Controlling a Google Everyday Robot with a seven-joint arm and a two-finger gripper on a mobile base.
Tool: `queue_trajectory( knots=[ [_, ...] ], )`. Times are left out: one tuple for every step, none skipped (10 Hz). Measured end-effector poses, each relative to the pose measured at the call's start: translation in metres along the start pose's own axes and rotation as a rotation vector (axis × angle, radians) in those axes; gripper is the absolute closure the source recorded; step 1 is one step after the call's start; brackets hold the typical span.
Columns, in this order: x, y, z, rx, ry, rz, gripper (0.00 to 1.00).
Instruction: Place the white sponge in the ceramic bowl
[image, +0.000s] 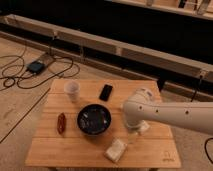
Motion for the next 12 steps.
queue_trajectory(
  knots=[
    [0.000, 0.000, 0.000, 0.000, 0.000, 0.000, 0.30],
    [0.000, 0.000, 0.000, 0.000, 0.000, 0.000, 0.30],
    [0.000, 0.000, 0.000, 0.000, 0.000, 0.000, 0.30],
    [0.000, 0.000, 0.000, 0.000, 0.000, 0.000, 0.30],
    [0.000, 0.000, 0.000, 0.000, 0.000, 0.000, 0.30],
    [0.000, 0.000, 0.000, 0.000, 0.000, 0.000, 0.30],
    [0.000, 0.000, 0.000, 0.000, 0.000, 0.000, 0.30],
    [0.000, 0.001, 0.000, 0.000, 0.001, -0.003, 0.30],
    [-0.007, 0.002, 0.001, 0.012, -0.008, -0.021, 0.30],
    [-0.015, 0.003, 0.002, 0.032, -0.022, -0.050, 0.30],
    [-0.025, 0.005, 0.003, 0.056, -0.041, -0.085, 0.30],
    [-0.034, 0.007, 0.004, 0.079, -0.060, -0.120, 0.30]
  ],
)
